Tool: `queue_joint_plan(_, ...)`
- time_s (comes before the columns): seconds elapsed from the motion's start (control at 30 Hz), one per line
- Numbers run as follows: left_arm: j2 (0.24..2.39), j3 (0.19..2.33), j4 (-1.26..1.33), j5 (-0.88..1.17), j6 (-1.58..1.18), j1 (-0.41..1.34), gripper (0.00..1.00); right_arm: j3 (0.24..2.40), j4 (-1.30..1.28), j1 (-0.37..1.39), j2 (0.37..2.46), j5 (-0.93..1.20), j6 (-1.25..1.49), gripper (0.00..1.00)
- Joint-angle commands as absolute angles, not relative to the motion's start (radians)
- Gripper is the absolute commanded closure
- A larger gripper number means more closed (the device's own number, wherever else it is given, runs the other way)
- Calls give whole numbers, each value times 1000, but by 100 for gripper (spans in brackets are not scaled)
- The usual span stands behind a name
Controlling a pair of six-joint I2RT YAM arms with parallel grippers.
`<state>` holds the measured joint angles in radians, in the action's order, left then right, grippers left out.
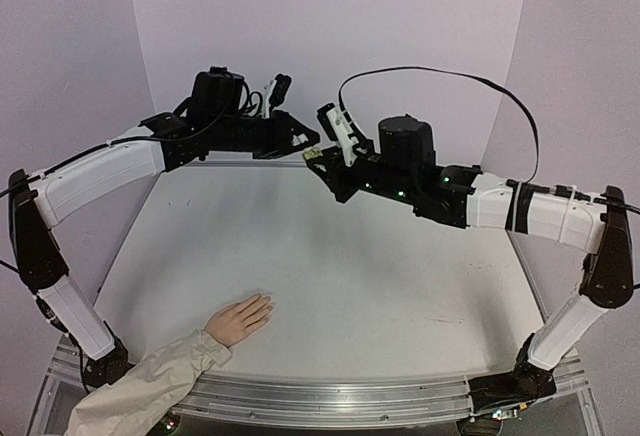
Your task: Paint the nails
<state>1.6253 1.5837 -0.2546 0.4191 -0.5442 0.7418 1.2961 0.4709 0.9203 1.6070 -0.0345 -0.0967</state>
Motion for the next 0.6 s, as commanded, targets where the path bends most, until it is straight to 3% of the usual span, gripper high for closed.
queue_joint_plan(0.0, 1616, 1626, -214, 426, -512, 760, 93, 1350, 540, 926, 1612, -55, -106, 100)
queue_joint_plan(0.13, 1631, 1634, -211, 510, -458, 762, 99, 1321, 585, 906, 1589, 19, -70, 100)
queue_joint_plan(0.2, 1636, 1634, -189, 611, -398, 761, 100, 1326, 589, 849, 1579, 234, -15, 100)
queue_joint_plan(0.3, 1653, 1655, -136, 1054, -231, 751, 100, 1361, 590, 766, 1578, 717, 75, 100)
queue_joint_plan(0.4, 1664, 1690, -134, 1519, -154, 743, 100, 1415, 603, 731, 1582, 1059, 176, 100)
queue_joint_plan(0.57, 1671, 1746, -135, 1634, -165, 706, 100, 1438, 651, 730, 1565, 1235, 293, 100)
